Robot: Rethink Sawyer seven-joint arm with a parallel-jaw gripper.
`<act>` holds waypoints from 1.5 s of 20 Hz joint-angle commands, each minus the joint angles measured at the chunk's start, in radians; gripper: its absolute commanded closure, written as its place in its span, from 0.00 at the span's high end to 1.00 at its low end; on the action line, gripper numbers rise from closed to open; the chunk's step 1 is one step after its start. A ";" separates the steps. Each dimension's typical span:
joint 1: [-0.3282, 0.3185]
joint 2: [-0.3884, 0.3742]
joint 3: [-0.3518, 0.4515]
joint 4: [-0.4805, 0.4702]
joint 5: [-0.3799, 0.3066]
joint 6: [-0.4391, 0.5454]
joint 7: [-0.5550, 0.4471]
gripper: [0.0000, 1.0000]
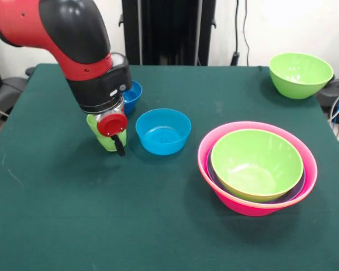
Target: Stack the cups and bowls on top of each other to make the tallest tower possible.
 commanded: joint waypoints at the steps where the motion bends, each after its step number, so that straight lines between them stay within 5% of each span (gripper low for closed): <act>1: 0.006 0.068 0.126 -0.046 -0.150 -0.055 -0.229 1.00; 8: -0.013 0.022 0.141 -0.035 -0.182 -0.004 -0.213 1.00; 18: 0.019 -0.253 0.105 0.123 -0.137 0.177 -0.148 1.00; 23: 0.038 -0.331 0.086 0.117 -0.131 0.314 -0.162 1.00; 30: 0.054 -0.380 0.096 0.133 -0.117 0.368 -0.122 1.00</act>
